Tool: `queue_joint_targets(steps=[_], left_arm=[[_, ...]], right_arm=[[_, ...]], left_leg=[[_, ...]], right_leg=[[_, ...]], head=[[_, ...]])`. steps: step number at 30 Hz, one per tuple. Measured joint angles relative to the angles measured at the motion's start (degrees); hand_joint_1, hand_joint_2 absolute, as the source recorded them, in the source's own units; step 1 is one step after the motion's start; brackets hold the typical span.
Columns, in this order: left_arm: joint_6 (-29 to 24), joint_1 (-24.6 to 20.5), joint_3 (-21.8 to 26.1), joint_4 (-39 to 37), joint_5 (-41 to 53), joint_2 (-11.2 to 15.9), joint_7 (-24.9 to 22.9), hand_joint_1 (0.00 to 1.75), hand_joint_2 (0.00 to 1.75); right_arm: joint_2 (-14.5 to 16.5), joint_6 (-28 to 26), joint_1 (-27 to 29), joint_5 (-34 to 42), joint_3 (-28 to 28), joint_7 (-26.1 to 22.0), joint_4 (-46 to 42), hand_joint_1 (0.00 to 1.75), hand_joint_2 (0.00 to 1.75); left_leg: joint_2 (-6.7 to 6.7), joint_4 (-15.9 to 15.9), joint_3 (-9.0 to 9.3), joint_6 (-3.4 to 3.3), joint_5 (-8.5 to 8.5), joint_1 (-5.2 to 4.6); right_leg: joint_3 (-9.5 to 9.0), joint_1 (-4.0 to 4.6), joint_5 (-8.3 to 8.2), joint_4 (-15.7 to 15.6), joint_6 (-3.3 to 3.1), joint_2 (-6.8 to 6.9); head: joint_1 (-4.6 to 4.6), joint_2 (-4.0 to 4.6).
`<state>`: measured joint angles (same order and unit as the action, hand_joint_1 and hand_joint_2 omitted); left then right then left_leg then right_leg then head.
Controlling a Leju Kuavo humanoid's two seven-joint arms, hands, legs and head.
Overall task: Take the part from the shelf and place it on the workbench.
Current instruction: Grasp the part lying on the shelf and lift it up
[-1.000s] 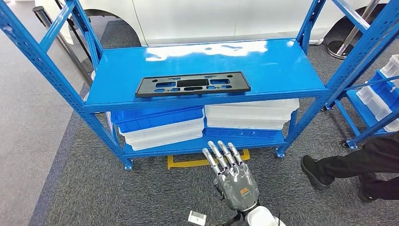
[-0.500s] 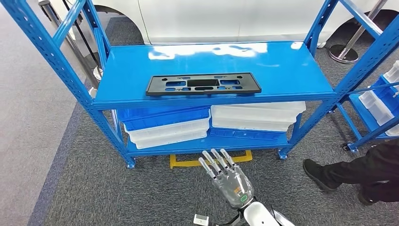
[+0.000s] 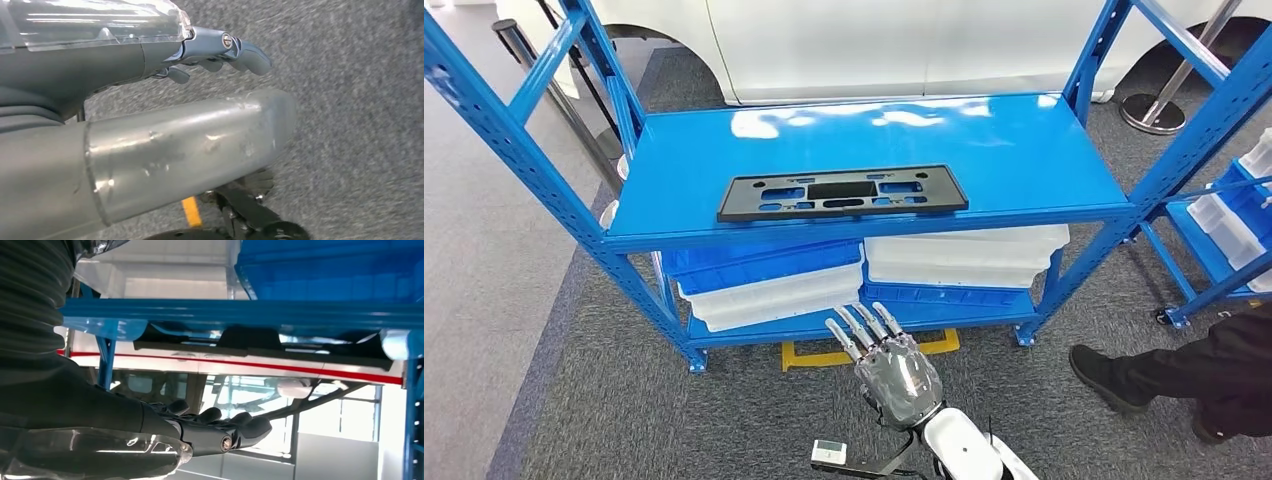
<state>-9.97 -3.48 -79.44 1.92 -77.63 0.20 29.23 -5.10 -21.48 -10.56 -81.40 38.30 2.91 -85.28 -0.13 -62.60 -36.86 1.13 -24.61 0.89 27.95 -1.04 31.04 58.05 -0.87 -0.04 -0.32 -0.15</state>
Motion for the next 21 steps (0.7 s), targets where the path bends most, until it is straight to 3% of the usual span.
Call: queue_joint_targets(steps=[2, 4, 6, 7, 10, 11, 12, 13, 15, 17, 19, 21], left_arm=[[0.0, -0.1, -0.2, 0.0, 0.0, 0.1, -0.1, 0.0, 0.0], [0.0, -0.1, -0.3, 0.0, 0.0, 0.1, -0.1, 0.0, 0.0], [0.0, -0.1, -0.3, 0.0, 0.0, 0.1, -0.1, 0.0, 0.0], [0.0, -0.1, -0.4, 0.0, 0.0, 0.1, -0.1, 0.0, 0.0], [0.0, -0.1, -0.5, 0.0, -0.1, 0.2, -0.1, 0.0, 0.0], [0.0, -0.1, -0.6, 0.0, -0.1, 0.2, -0.1, 0.0, 0.0], [0.0, 0.0, -0.6, 0.0, -0.2, 0.2, -0.1, 0.0, 0.0], [-0.1, 0.0, -0.7, 0.0, -0.2, 0.2, -0.1, 0.0, 0.0], [-0.1, -0.1, -0.8, 0.1, -0.3, 0.1, -0.1, 0.0, 0.0], [-0.1, -0.3, -0.9, 0.3, -0.3, -0.1, -0.2, 0.0, 0.0], [-0.1, -0.4, -1.1, 0.3, -0.4, 0.0, -0.2, 0.0, 0.0], [-0.3, -0.5, -1.2, 0.3, -0.5, 0.2, -0.2, 0.0, 0.0]], right_arm=[[0.3, 0.0, -0.1, 0.0, -0.4, 0.0, -0.2, 0.0, 1.75], [0.4, 0.0, -0.1, 0.0, -0.7, 0.0, -0.5, 0.0, 1.75], [0.5, 0.0, -0.2, 0.0, -0.9, -0.1, -0.7, 0.0, 1.75], [0.5, 0.0, -0.3, 0.0, -0.9, -0.1, -0.8, 0.0, 1.75], [0.5, 0.0, -0.2, 0.1, -1.1, -0.1, -0.9, 0.0, 1.75], [0.5, 0.0, -0.1, 0.1, -1.1, -0.1, -0.9, 0.0, 1.75], [0.5, 0.1, 0.0, 0.2, -1.2, -0.1, -0.9, 0.0, 1.75], [0.6, 0.1, 0.0, 0.4, -1.2, -0.1, -0.9, 0.0, 1.75], [0.6, 0.1, 0.0, 0.7, -1.2, -0.2, -0.9, 0.0, 1.75], [0.8, 0.1, 0.1, 0.9, -1.4, -0.2, -0.9, 0.0, 1.75], [1.0, 0.0, 0.1, 1.0, -1.6, -0.3, -1.0, 0.0, 1.75], [1.5, 0.0, 0.0, 1.1, -1.7, -0.3, -1.1, 0.0, 1.75]], left_leg=[[-0.01, 3.1, 1.45, -0.6, 0.04, -0.2], [-0.17, 3.6, 1.85, -1.58, -0.67, -0.26], [-0.26, 3.9, 2.65, -2.43, -1.19, -0.19], [-0.28, 4.0, 3.12, -2.78, -1.46, -0.16], [-0.35, 4.1, 4.41, -3.42, -2.69, -0.53], [-0.41, 4.1, 5.04, -3.52, -3.22, -0.76], [-0.47, 4.1, 5.81, -3.58, -3.8, -1.02], [-0.53, 4.1, 6.69, -3.6, -4.4, -1.3], [-0.58, 4.2, 8.39, -3.58, -5.64, -1.79], [-0.7, 4.6, 9.46, -3.3, -6.59, -1.9], [-0.78, 4.4, 10.12, -2.82, -6.37, -1.87], [-0.65, 2.1, 9.8, -2.35, -5.86, -1.86]], right_leg=[[-0.44, 0.19, 0.65, 0.0, 0.77, -0.03], [-0.69, 0.27, 0.73, 0.1, 1.36, 0.01], [0.3, 0.2, 0.86, 2.6, 1.79, 0.04], [1.92, 0.21, 1.39, 5.4, 1.93, 0.04], [9.69, 0.36, 4.84, 15.8, 1.98, 0.04], [11.58, 0.49, 5.21, 17.3, 1.76, 0.04], [12.53, 0.67, 4.49, 16.8, 1.36, 0.03], [12.48, 0.98, 2.5, 14.4, 0.73, 0.02], [11.12, 2.02, -3.27, 7.4, -1.17, -0.13], [9.99, 2.91, -6.47, 3.0, -2.63, -0.55], [8.96, 3.01, -6.51, 1.6, -3.0, -0.82], [7.09, 2.59, -6.44, 0.3, -3.12, -0.72]], head=[[-0.02, 0.0], [-0.03, 0.0], [-0.05, 0.0], [-0.07, 0.0], [-0.09, 0.0], [-0.09, 0.0], [-0.09, 0.0], [-0.09, 0.0], [0.05, 0.0], [0.23, 0.0], [0.29, 0.0], [0.3, 0.0]])
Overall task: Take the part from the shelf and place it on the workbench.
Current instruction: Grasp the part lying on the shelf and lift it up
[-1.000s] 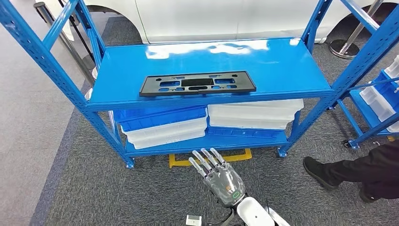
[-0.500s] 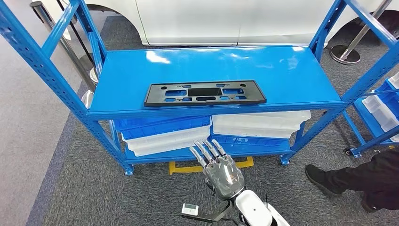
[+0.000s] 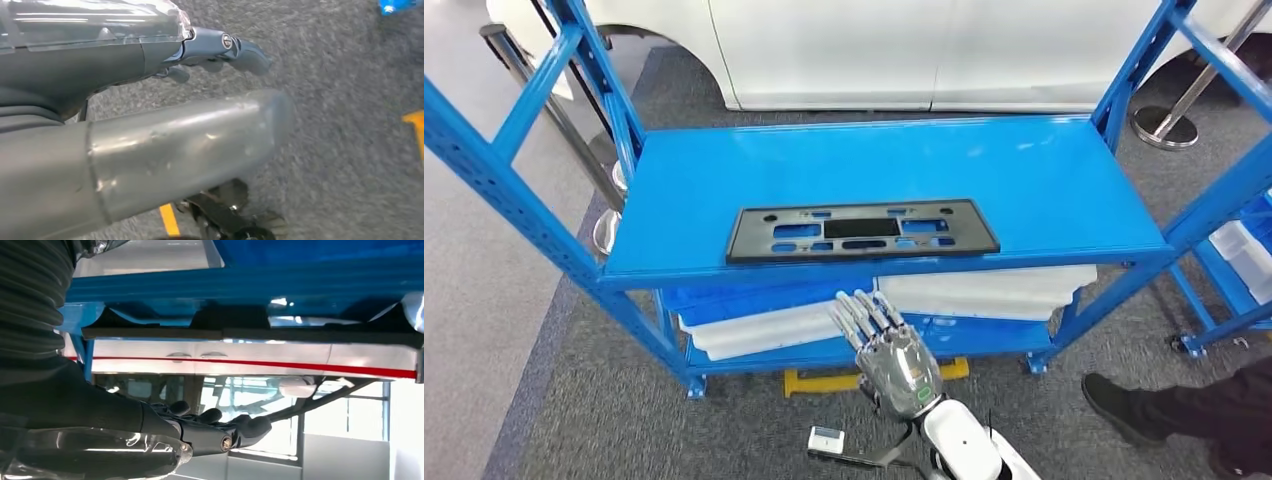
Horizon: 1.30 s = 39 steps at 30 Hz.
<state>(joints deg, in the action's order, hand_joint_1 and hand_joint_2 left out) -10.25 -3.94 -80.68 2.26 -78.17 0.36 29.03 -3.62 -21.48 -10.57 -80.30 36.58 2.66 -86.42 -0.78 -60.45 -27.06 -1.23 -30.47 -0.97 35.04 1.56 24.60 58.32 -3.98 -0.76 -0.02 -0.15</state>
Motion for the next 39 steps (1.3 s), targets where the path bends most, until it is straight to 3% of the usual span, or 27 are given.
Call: queue_joint_targets(steps=[2, 4, 6, 7, 9, 11, 14, 15, 17, 19, 21, 22, 25, 26, 27, 31, 33, 35, 36, 37, 39], left_arm=[[-0.1, -0.3, -0.1, 0.0, -0.2, 0.2, 0.0, 0.0, 0.0], [-0.2, -0.4, -0.3, 0.0, -0.3, 0.3, 0.0, 0.0, 0.0], [-0.3, -0.2, -0.5, 0.0, -0.4, 0.4, 0.0, 0.0, 0.0], [-0.3, -0.1, -0.6, 0.0, -0.4, 0.5, 0.0, 0.0, 0.0], [-0.5, 0.1, -0.8, 0.0, -0.6, 0.7, 0.0, 0.0, 0.0], [-0.7, 0.2, -1.1, 0.0, -0.9, 0.9, 0.1, 0.0, 0.0], [-0.8, 0.1, -1.6, 0.0, -1.3, 1.1, 0.4, 0.0, 0.0], [-0.8, 0.0, -1.8, 0.0, -1.4, 1.1, 0.4, 0.0, 0.0], [-0.8, -0.3, -2.1, 0.0, -1.4, 1.2, 0.6, 0.0, 0.0], [-0.9, -0.4, -2.4, 0.0, -1.4, 1.4, 0.7, 0.0, 0.0], [-1.0, -0.5, -2.7, 0.0, -1.4, 1.6, 0.9, 0.0, 0.0], [-1.0, -0.5, -2.9, 0.0, -1.5, 1.7, 1.2, 0.0, 0.0], [-0.9, -0.8, -3.4, 0.0, -1.7, 1.8, 1.9, 0.0, 0.0], [-0.9, -0.9, -3.6, 0.1, -1.9, 1.9, 2.0, 0.0, 0.0], [-0.9, -1.0, -3.7, 0.1, -2.0, 2.0, 2.1, 0.0, 0.0], [-0.8, -1.3, -4.2, 0.1, -2.2, 2.5, 2.2, 0.0, 0.0], [-1.0, -1.5, -4.3, 0.1, -2.2, 2.7, 2.0, 0.0, 0.0], [-1.2, -1.5, -4.4, 0.1, -2.2, 2.8, 1.5, 0.0, 0.0], [-1.4, -1.5, -4.5, 0.1, -2.2, 2.9, 1.2, 0.0, 0.0], [-1.6, -1.4, -4.7, 0.1, -2.2, 3.0, 1.0, 0.0, 0.0], [-1.8, -1.5, -4.9, 0.1, -2.2, 3.2, 0.9, 0.0, 0.0]], right_arm=[[0.5, 0.0, -0.1, 0.0, -0.1, 0.0, 0.0, 0.0, 1.75], [0.8, 0.0, -0.1, 0.1, -0.3, 0.0, 0.1, 0.0, 1.75], [0.9, 0.0, 0.1, 0.1, -0.5, 0.0, 0.3, 0.0, 1.75], [0.9, 0.0, 0.2, 0.1, -0.6, 0.0, 0.5, 0.0, 1.75], [0.9, 0.0, 0.3, 0.0, -0.8, 0.0, 0.9, 0.0, 1.75], [1.0, -0.1, 0.6, -0.1, -1.3, 0.1, 1.5, 0.0, 1.75], [1.3, -0.3, 0.7, -0.7, -2.4, 0.9, 2.2, 0.0, 1.75], [1.4, -0.3, 0.7, -1.1, -2.9, 1.4, 2.3, 0.0, 1.75], [1.6, -0.3, 0.6, -1.9, -3.8, 2.3, 2.8, 0.0, 1.75], [1.6, -0.1, 0.5, -2.8, -4.6, 3.2, 3.6, 0.0, 1.75], [1.7, 0.5, 0.5, -4.0, -5.5, 4.2, 5.0, 0.0, 1.75], [1.7, 0.8, 0.4, -4.4, -5.9, 4.6, 5.9, 0.0, 1.75], [1.9, 1.5, -0.4, -5.0, -7.5, 5.5, 8.8, 0.0, 1.75], [2.0, 1.6, -0.7, -5.0, -8.1, 5.7, 9.7, 0.0, 1.75], [2.1, 1.7, -1.0, -5.1, -8.7, 5.8, 10.4, 0.0, 1.75], [2.7, 1.7, -1.8, -4.8, -10.3, 6.2, 12.0, 0.0, 1.75], [3.0, 1.6, -2.0, -4.0, -10.8, 6.2, 12.4, 0.0, 1.75], [3.3, 1.6, -2.0, -2.9, -11.3, 6.0, 12.8, 0.0, 1.75], [3.5, 1.6, -1.9, -2.5, -11.6, 6.0, 12.9, 0.0, 1.75], [3.6, 1.7, -1.9, -2.2, -11.8, 5.9, 13.1, 0.0, 1.75], [3.7, 1.7, -1.9, -1.5, -12.4, 5.8, 13.2, 0.0, 1.75]], left_leg=[[0.16, -5.4, -3.05, 0.77, -1.05, 0.35], [0.29, -11.1, -7.5, 1.72, -3.93, 1.0], [0.38, -11.9, -10.11, 2.51, -5.44, 1.64], [0.43, -9.8, -10.33, 2.87, -4.24, 1.93], [0.61, -3.1, -9.77, 3.38, 1.91, 2.38], [0.71, 1.0, -9.28, 2.83, 6.0, 2.39], [0.57, 1.5, -8.4, 1.06, 5.99, 2.23], [0.56, 1.8, -7.91, 0.63, 5.72, 2.3], [0.54, 2.3, -6.88, -0.06, 5.2, 2.38], [0.5, 2.4, -5.94, -0.45, 4.44, 2.27], [0.38, 2.4, -4.76, -0.53, 3.47, 2.12], [0.28, 2.4, -4.06, -0.5, 2.95, 2.04], [-0.01, 2.5, -2.09, -0.14, 1.36, 1.79], [-0.08, 2.5, -1.75, 0.14, 0.9, 1.73], [-0.13, 2.5, -1.48, 0.46, 0.66, 1.69], [0.13, 0.9, -1.39, 1.58, -0.48, 1.64], [0.33, -4.4, -4.07, 2.01, -3.44, 1.78], [0.37, -11.0, -8.18, 2.4, -6.0, 1.88], [0.38, -12.4, -9.52, 2.53, -5.96, 1.94], [0.38, -11.8, -9.92, 2.66, -4.75, 1.99], [0.43, -5.2, -7.99, 2.89, -0.06, 2.12]], right_leg=[[-1.88, -0.49, 0.57, -1.0, -0.08, 0.21], [-3.22, -0.82, 1.63, -1.2, 0.12, 0.3], [-4.72, -1.26, 2.96, -1.2, 0.67, 0.16], [-5.67, -1.52, 3.7, -1.2, 1.01, 0.09], [-7.54, -1.9, 5.34, -1.0, 1.8, 0.06], [-8.59, -1.96, 6.85, -0.7, 2.76, 0.05], [-8.86, -1.95, 7.33, 0.4, 4.05, 0.07], [-8.18, -2.01, 7.03, 2.0, 4.32, 0.15], [-4.74, -2.15, 7.58, 7.5, 4.74, 0.33], [0.32, -2.22, 10.56, 13.9, 4.92, 0.41], [3.9, -2.23, 12.32, 16.1, 4.87, 0.42], [4.38, -2.19, 11.25, 14.7, 4.74, 0.42], [2.91, -1.55, 2.31, 4.8, 3.34, 0.44], [2.48, -1.29, 0.29, 2.6, 2.89, 0.45], [2.3, -1.09, -0.64, 1.5, 2.65, 0.43], [0.68, -1.42, -0.43, 0.2, 1.97, 0.34], [-0.08, -1.57, -0.23, -0.3, 1.5, 0.4], [-0.21, -1.5, 0.08, -0.2, 1.19, 0.37], [-0.26, -1.49, 0.24, -0.1, 1.17, 0.28], [-0.33, -1.51, 0.41, 0.0, 1.26, 0.17], [-0.52, -1.62, 0.83, 0.5, 1.64, 0.02]], head=[[0.01, 0.0], [0.02, 0.0], [0.03, 0.0], [0.03, 0.0], [0.01, 0.0], [0.01, 0.0], [0.01, 0.0], [0.0, 0.0], [-0.01, 0.0], [-0.01, 0.0], [-0.01, 0.0], [-0.01, 0.0], [-0.01, 0.0], [-0.07, 0.0], [-0.13, 0.0], [-0.22, 0.0], [-0.21, 0.0], [-0.2, 0.0], [-0.2, 0.0], [-0.2, 0.0], [-0.2, 0.0]])
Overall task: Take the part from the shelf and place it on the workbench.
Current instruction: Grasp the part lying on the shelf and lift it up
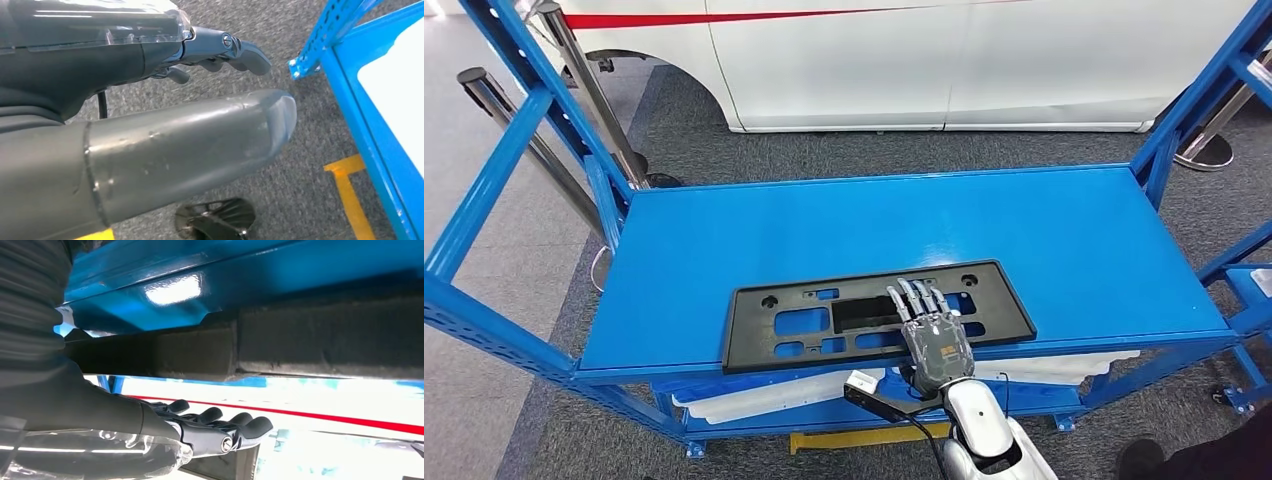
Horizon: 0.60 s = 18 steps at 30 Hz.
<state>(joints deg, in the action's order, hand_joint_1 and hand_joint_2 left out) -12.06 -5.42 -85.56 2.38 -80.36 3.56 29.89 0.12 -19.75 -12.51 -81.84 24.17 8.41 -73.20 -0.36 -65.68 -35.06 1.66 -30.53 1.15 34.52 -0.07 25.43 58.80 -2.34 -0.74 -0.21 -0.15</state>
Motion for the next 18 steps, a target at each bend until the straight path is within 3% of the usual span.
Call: queue_joint_targets(steps=[1, 3, 4, 7, 8, 11, 12, 13, 14, 16, 18], left_arm=[[0.0, -0.1, -0.1, 0.0, 0.0, 0.1, 0.1, 0.0, 0.0], [0.1, -0.2, -0.3, 0.0, 0.0, 0.2, 0.3, 0.0, 0.0], [0.1, -0.2, -0.3, 0.0, -0.1, 0.2, 0.3, 0.0, 0.0], [0.2, -0.2, -0.4, 0.1, -0.2, 0.2, 0.5, 0.0, 0.0], [0.2, -0.2, -0.4, 0.1, -0.3, 0.2, 0.5, 0.0, 0.0], [0.3, -0.2, -0.4, 0.1, -0.5, 0.2, 0.5, 0.0, 0.0], [0.3, -0.2, -0.4, 0.1, -0.6, 0.2, 0.5, 0.0, 0.0], [0.4, -0.2, -0.4, 0.1, -0.6, 0.2, 0.5, 0.0, 0.0], [0.5, -0.2, -0.4, 0.1, -0.7, 0.2, 0.5, 0.0, 0.0], [0.6, -0.2, -0.6, 0.1, -0.9, 0.1, 0.5, 0.0, 0.0], [0.7, -0.2, -0.7, 0.2, -1.1, 0.0, 0.5, 0.0, 0.0]], right_arm=[[0.0, 0.0, 0.0, 0.4, -0.4, 0.0, 0.0, 0.0, 1.75], [0.1, 0.1, 0.0, 1.5, -1.3, -0.1, 0.0, 0.0, 1.75], [0.1, 0.1, 0.0, 2.0, -1.9, -0.2, 0.0, 0.0, 1.75], [0.1, 0.2, 0.2, 3.9, -3.5, -0.5, -0.1, 0.0, 1.75], [0.1, 0.3, 0.2, 4.5, -4.0, -0.7, -0.3, 0.0, 1.75], [0.1, 0.6, 0.3, 5.6, -5.1, -1.2, -0.7, 0.0, 1.75], [0.1, 0.7, 0.4, 5.9, -5.4, -1.3, -0.8, 0.0, 1.75], [0.1, 0.9, 0.4, 6.2, -5.6, -1.6, -1.0, 0.0, 1.75], [0.1, 1.2, 0.4, 6.7, -5.7, -1.9, -1.4, 0.0, 1.75], [0.1, 1.8, 0.5, 7.6, -5.9, -2.6, -2.6, 0.0, 1.75], [0.0, 2.2, 0.6, 8.4, -5.9, -3.1, -4.0, 0.0, 1.75]], left_leg=[[0.02, 3.4, 1.13, -0.08, 1.38, -0.03], [0.04, 6.8, 2.13, -0.81, 2.05, -0.25], [0.03, 6.8, 2.02, -1.35, 1.9, -0.39], [0.18, 7.1, 2.13, -2.8, 3.61, -0.06], [0.29, 7.3, 2.09, -3.18, 3.94, 0.07], [0.54, 7.3, 1.54, -3.56, 4.26, 0.04], [0.58, 7.3, 1.45, -3.54, 4.31, 0.02], [0.59, 7.3, 1.42, -3.5, 4.34, 0.01], [0.55, 7.3, 1.45, -3.43, 4.37, 0.01], [0.47, 7.3, 1.5, -3.13, 4.42, -0.06], [0.45, 7.2, 1.4, -2.51, 4.49, -0.21]], right_leg=[[-0.02, 0.01, 0.17, 0.3, 0.26, -0.03], [0.22, 0.15, 0.35, 0.7, 0.89, -0.09], [0.32, 0.23, 0.34, 0.7, 1.22, -0.14], [0.88, 0.27, 1.2, 1.8, 2.2, -0.12], [1.77, 0.19, 2.54, 3.7, 2.52, -0.04], [6.4, -0.3, 8.01, 14.0, 3.32, 0.2], [7.23, -0.45, 8.54, 16.1, 3.49, 0.26], [7.02, -0.57, 7.98, 16.1, 3.56, 0.34], [5.62, -0.67, 6.46, 13.7, 3.53, 0.4], [1.31, -0.66, 3.11, 5.8, 3.17, 0.45], [-0.99, -0.37, 1.71, 0.9, 2.64, 0.43]], head=[[-0.01, 0.0], [-0.01, 0.0], [-0.02, 0.0], [-0.03, 0.0], [-0.04, 0.0], [-0.04, 0.0], [-0.04, 0.0], [-0.04, 0.0], [-0.05, 0.0], [-0.04, 0.0], [-0.03, 0.0]])
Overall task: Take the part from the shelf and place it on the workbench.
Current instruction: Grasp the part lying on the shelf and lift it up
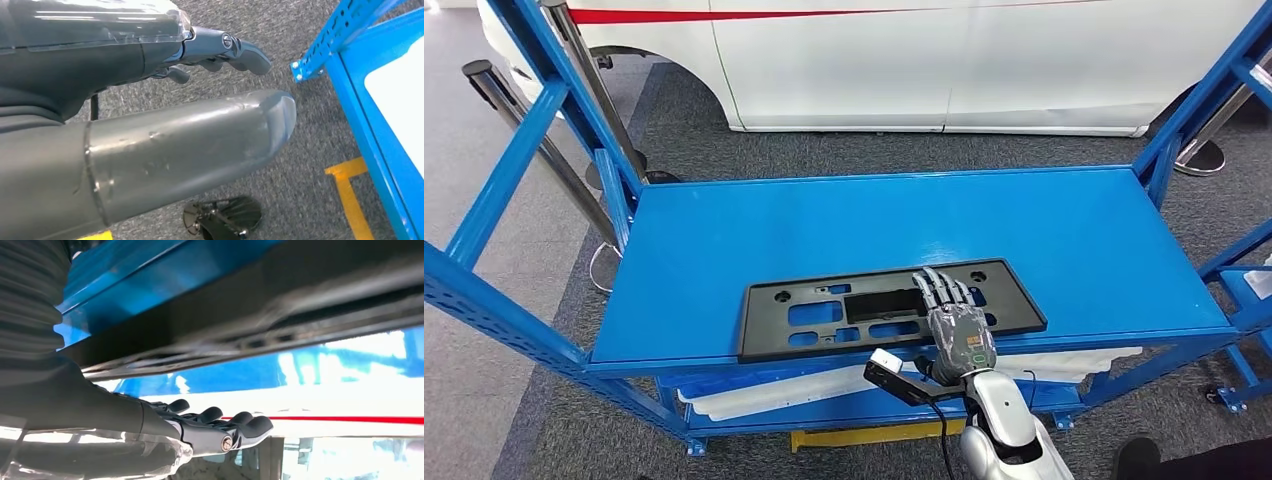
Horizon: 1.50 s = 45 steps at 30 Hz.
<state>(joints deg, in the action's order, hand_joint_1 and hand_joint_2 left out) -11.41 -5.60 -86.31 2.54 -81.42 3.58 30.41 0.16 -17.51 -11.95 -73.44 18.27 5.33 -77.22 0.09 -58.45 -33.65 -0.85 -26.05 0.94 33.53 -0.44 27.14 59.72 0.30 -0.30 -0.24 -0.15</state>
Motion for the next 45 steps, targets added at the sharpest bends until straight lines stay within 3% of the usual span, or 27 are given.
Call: queue_joint_targets(steps=[4, 6, 8, 9, 10, 11, 13, 15, 18, 20, 23, 24, 25, 26, 29, 31, 33, 35, 36, 38, 40, 41, 42, 43, 45], left_arm=[[-0.1, 0.0, -0.1, 0.0, 0.0, -0.1, 0.0, 0.0, 0.0], [-0.2, 0.1, -0.2, 0.0, 0.0, -0.1, 0.0, 0.0, 0.0], [-0.1, 0.1, -0.3, 0.0, 0.0, -0.2, 0.0, 0.0, 0.0], [-0.1, 0.2, -0.4, 0.0, -0.1, -0.2, 0.0, 0.0, 0.0], [-0.1, 0.3, -0.5, 0.0, -0.1, -0.2, 0.0, 0.0, 0.0], [-0.1, 0.3, -0.5, 0.0, -0.2, -0.2, 0.1, 0.0, 0.0], [-0.1, 0.2, -0.6, 0.0, -0.2, -0.3, 0.3, 0.0, 0.0], [-0.1, 0.2, -0.6, 0.0, -0.2, -0.3, 0.5, 0.0, 0.0], [-0.3, 0.2, -0.7, 0.1, -0.2, -0.8, 0.7, 0.0, 0.0], [-0.4, 0.2, -0.9, 0.2, -0.2, -1.2, 0.7, 0.0, 0.0], [-0.4, 0.2, -1.0, 0.2, -0.3, -1.7, 0.7, 0.0, 0.0], [-0.4, 0.2, -1.0, 0.2, -0.4, -1.8, 0.7, 0.0, 0.0], [-0.4, 0.2, -1.0, 0.2, -0.5, -1.9, 0.7, 0.0, 0.0], [-0.3, 0.2, -1.1, 0.2, -0.6, -2.1, 0.7, 0.0, 0.0], [-0.1, 0.1, -1.4, 0.2, -0.8, -2.6, 0.7, 0.0, 0.0], [0.0, 0.1, -1.5, 0.2, -0.9, -2.6, 0.7, 0.0, 0.0], [0.1, 0.0, -1.6, 0.2, -0.9, -2.7, 0.7, 0.0, 0.0], [0.2, -0.1, -1.8, 0.2, -0.9, -2.7, 0.7, 0.0, 0.0], [0.2, -0.1, -1.9, 0.2, -0.9, -2.7, 0.7, 0.0, 0.0], [0.2, -0.2, -2.0, 0.2, -0.8, -2.7, 0.7, 0.0, 0.0], [0.2, -0.1, -2.0, 0.2, -0.9, -2.7, 0.7, 0.0, 0.0], [0.2, -0.1, -2.1, 0.2, -0.9, -2.7, 0.7, 0.0, 0.0], [0.2, -0.1, -2.1, 0.2, -0.9, -2.7, 0.7, 0.0, 0.0], [0.2, -0.1, -2.1, 0.2, -0.9, -2.7, 0.7, 0.0, 0.0], [0.2, -0.2, -2.1, 0.2, -0.9, -2.7, 0.7, 0.0, 0.0]], right_arm=[[0.0, 0.1, -0.4, 0.3, -0.4, -0.2, -2.4, 0.0, 1.75], [0.0, 0.2, -0.7, 0.3, -0.6, -0.2, -3.0, 0.0, 1.75], [0.0, 0.2, -0.8, 0.3, -0.6, -0.3, -3.4, 0.0, 1.75], [0.0, 0.4, -0.7, 0.3, -0.6, -0.4, -3.6, 0.0, 1.75], [0.0, 0.6, -0.7, 0.3, -0.6, -0.5, -3.9, 0.0, 1.75], [0.0, 0.8, -0.7, 0.3, -0.6, -0.6, -4.4, 0.0, 1.75], [0.0, 1.5, -0.7, 0.3, -0.6, -0.6, -5.4, 0.0, 1.75], [-0.1, 2.0, -0.8, 0.3, -0.6, -0.6, -6.5, 0.0, 1.75], [-0.1, 2.4, -0.8, 0.3, -0.6, -0.6, -7.7, 0.0, 1.75], [-0.2, 2.4, -0.8, 0.3, -0.6, -0.6, -8.2, 0.0, 1.75], [-0.3, 2.4, -0.6, -0.2, -0.6, -0.4, -8.2, 0.0, 1.75], [-0.4, 2.4, -0.4, -0.5, -0.6, -0.3, -8.1, 0.0, 1.75], [-0.4, 2.5, -0.3, -0.8, -0.6, -0.3, -7.8, 0.0, 1.75], [-0.4, 2.5, -0.3, -1.4, -0.6, -0.3, -7.6, 0.0, 1.75], [-0.4, 2.7, -0.5, -3.2, -0.4, -0.1, -6.6, 0.0, 1.75], [-0.4, 3.0, -0.7, -4.1, -0.1, 0.2, -5.8, 0.0, 1.75], [-0.4, 3.1, -0.9, -5.0, 0.4, 0.4, -4.8, 0.0, 1.75], [-0.4, 3.2, -1.1, -5.7, 0.9, 0.6, -3.8, 0.0, 1.75], [-0.3, 3.2, -1.3, -5.9, 1.1, 0.6, -3.4, 0.0, 1.75], [-0.2, 3.2, -1.4, -6.1, 1.6, 0.6, -2.5, 0.0, 1.75], [-0.2, 3.3, -1.4, -6.2, 1.9, 0.7, -1.6, 0.0, 1.75], [-0.2, 3.3, -1.4, -6.2, 2.0, 0.7, -1.3, 0.0, 1.75], [-0.2, 3.3, -1.5, -6.2, 2.0, 0.7, -1.1, 0.0, 1.75], [-0.2, 3.3, -1.6, -6.2, 2.1, 0.7, -0.9, 0.0, 1.75], [-0.2, 3.3, -1.7, -6.2, 2.1, 0.7, -0.6, 0.0, 1.75]], left_leg=[[0.02, -0.4, -0.17, 1.37, -0.46, 0.05], [0.0, -4.9, -2.04, 1.76, -3.36, 0.17], [-0.02, -12.3, -5.34, 2.02, -7.04, 0.18], [-0.01, -14.9, -6.49, 2.12, -7.84, 0.19], [-0.01, -15.6, -6.75, 2.16, -7.54, 0.19], [0.0, -14.0, -5.9, 2.11, -6.17, 0.19], [0.01, -6.6, -2.21, 1.76, -2.46, 0.16], [-0.03, -1.2, 0.35, 1.26, -0.87, -0.05], [-0.13, 0.0, 0.72, 0.54, -0.7, -0.15], [-0.09, 0.5, 1.01, -0.16, -0.37, 0.14], [-0.03, 0.8, 1.13, -0.77, -0.25, 0.24], [-0.05, 0.8, 1.12, -0.78, -0.26, 0.24], [-0.08, 0.8, 1.13, -0.76, -0.3, 0.26], [-0.14, 0.7, 1.17, -0.69, -0.35, 0.29], [-0.32, 0.4, 1.29, -0.05, -0.73, 0.32], [-0.38, 0.2, 1.15, 0.62, -0.88, 0.19], [-0.4, 0.4, 1.2, 1.36, -0.86, 0.2], [-0.37, -0.8, 0.81, 1.91, -1.91, 0.34], [-0.35, -2.9, -0.1, 2.08, -3.28, 0.38], [-0.31, -10.2, -3.51, 2.28, -6.97, 0.4], [-0.3, -15.6, -6.16, 2.31, -8.46, 0.39], [-0.3, -15.4, -6.1, 2.2, -7.58, 0.38], [-0.3, -12.8, -4.91, 1.97, -5.72, 0.34], [-0.3, -8.8, -3.03, 1.64, -3.55, 0.28], [-0.29, -1.9, 0.19, 1.01, -1.02, -0.03]], right_leg=[[-0.27, 0.04, -0.42, -1.1, -1.33, 0.11], [-0.55, -0.15, -0.7, -1.6, -2.13, 0.3], [-0.5, 0.01, -0.66, -1.6, -2.44, 0.38], [-0.46, 0.09, -0.62, -1.5, -2.49, 0.39], [-0.43, 0.15, -0.56, -1.3, -2.51, 0.38], [-0.44, 0.18, -0.46, -1.2, -2.48, 0.35], [-0.52, 0.25, -0.14, -0.8, -2.26, 0.31], [-0.36, 0.47, 0.11, -0.4, -1.78, 0.28], [-0.19, 0.56, 0.09, -0.4, -0.87, 0.26], [0.46, 0.42, 1.43, 1.3, -0.21, 0.24], [5.14, -0.05, 6.14, 10.9, 0.51, 0.25], [6.64, -0.22, 6.89, 13.7, 0.67, 0.26], [7.38, -0.39, 6.61, 14.8, 0.81, 0.27], [7.04, -0.57, 5.25, 13.7, 0.9, 0.28], [2.22, -0.8, -0.06, 3.1, 0.81, 0.29], [0.89, -0.5, -0.62, 0.0, 0.4, 0.2], [0.95, -0.32, -0.71, -0.2, -0.27, 0.12], [0.7, -0.49, -0.93, -0.7, -1.13, 0.18], [0.58, -0.61, -1.03, -0.9, -1.53, 0.25], [0.52, -0.42, -1.02, -1.0, -2.02, 0.37], [0.5, -0.11, -0.98, -0.9, -2.16, 0.39], [0.44, 0.02, -0.96, -0.9, -2.19, 0.36], [0.33, 0.12, -0.92, -0.9, -2.19, 0.32], [0.23, 0.19, -0.86, -0.8, -2.15, 0.3], [0.21, 0.47, -0.7, -0.6, -1.84, 0.27]], head=[[0.01, 0.0], [0.02, 0.0], [0.02, 0.0], [0.02, 0.0], [0.02, 0.0], [0.02, 0.0], [0.01, 0.0], [0.0, 0.0], [0.0, 0.0], [-0.01, 0.0], [0.0, 0.0], [0.0, 0.0], [0.0, 0.0], [0.0, 0.0], [0.0, 0.0], [0.02, 0.0], [0.03, 0.0], [0.04, 0.0], [0.05, 0.0], [0.07, 0.0], [0.06, 0.0], [0.06, 0.0], [0.06, 0.0], [0.07, 0.0], [0.06, 0.0]])
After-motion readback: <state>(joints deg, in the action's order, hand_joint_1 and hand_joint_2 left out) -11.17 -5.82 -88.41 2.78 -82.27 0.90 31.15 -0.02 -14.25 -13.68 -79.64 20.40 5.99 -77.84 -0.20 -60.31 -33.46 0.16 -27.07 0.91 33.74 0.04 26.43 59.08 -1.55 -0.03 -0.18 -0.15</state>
